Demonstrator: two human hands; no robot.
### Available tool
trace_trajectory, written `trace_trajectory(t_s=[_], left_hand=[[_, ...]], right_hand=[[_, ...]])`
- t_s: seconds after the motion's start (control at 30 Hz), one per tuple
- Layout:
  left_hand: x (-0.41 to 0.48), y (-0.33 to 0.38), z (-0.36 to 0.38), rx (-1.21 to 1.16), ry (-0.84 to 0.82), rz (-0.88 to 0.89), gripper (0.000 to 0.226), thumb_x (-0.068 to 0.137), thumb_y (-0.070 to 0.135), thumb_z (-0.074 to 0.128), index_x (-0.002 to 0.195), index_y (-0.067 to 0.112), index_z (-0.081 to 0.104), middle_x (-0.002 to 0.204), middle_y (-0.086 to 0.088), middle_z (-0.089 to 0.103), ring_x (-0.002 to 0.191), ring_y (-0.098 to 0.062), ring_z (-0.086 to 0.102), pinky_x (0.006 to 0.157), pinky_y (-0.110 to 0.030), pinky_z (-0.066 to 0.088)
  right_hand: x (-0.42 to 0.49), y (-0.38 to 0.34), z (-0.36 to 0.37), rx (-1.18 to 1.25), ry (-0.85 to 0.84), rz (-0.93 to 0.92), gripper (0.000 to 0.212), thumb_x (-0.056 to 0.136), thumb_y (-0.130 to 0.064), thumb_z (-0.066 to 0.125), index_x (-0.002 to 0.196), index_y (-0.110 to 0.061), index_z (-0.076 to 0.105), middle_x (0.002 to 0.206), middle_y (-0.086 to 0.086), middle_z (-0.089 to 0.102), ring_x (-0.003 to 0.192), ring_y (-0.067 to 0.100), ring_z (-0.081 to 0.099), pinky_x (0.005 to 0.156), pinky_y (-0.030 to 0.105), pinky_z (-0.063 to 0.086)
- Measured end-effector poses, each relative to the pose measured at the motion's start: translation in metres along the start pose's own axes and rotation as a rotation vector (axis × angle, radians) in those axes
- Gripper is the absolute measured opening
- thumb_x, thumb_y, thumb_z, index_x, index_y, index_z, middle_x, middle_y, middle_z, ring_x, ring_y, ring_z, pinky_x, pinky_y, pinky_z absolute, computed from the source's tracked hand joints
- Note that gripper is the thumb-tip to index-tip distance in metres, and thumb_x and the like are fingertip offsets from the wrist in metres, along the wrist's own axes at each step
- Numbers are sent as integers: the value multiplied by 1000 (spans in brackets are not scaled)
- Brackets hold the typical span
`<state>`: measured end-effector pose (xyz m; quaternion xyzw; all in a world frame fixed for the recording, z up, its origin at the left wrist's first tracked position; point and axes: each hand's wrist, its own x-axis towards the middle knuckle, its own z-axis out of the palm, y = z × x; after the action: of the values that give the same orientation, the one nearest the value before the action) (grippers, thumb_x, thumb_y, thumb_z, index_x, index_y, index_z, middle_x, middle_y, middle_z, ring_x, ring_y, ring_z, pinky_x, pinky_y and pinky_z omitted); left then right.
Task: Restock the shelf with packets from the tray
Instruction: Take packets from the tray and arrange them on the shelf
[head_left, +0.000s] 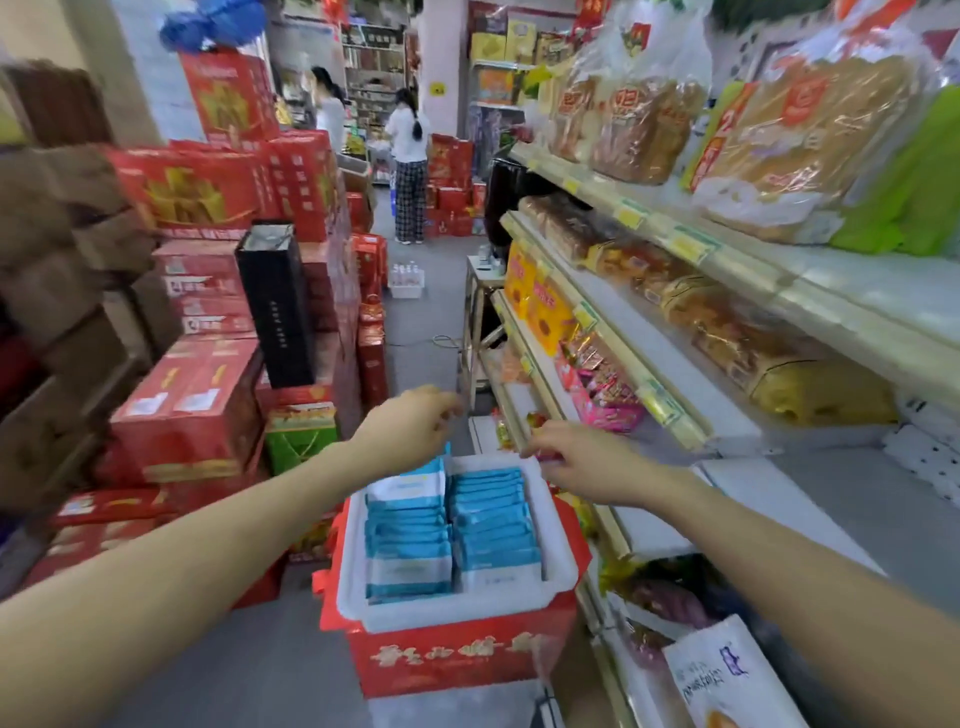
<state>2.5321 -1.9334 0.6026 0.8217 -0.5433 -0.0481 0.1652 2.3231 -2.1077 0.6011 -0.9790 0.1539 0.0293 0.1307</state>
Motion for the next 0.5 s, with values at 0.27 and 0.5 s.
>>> trace_trajectory(t_s=[0.27, 0.5], left_hand=[[-52, -50, 102, -40, -165, -138, 44, 93, 15, 51, 133, 31, 62, 132, 4, 59, 122, -22, 58, 107, -44, 41], [-69, -69, 132, -143, -168, -183, 44, 92, 8, 53, 132, 23, 65, 133, -2, 61, 118, -18, 62, 103, -39, 51]], right_hand=[[29, 6, 130, 93, -335, 87, 41, 100, -8, 53, 137, -19, 64, 141, -4, 58, 127, 17, 56, 102, 27, 44], [44, 32, 161, 100, -368, 115, 43, 89, -5, 54, 122, -29, 70, 124, -9, 66, 108, 13, 61, 89, 28, 51]])
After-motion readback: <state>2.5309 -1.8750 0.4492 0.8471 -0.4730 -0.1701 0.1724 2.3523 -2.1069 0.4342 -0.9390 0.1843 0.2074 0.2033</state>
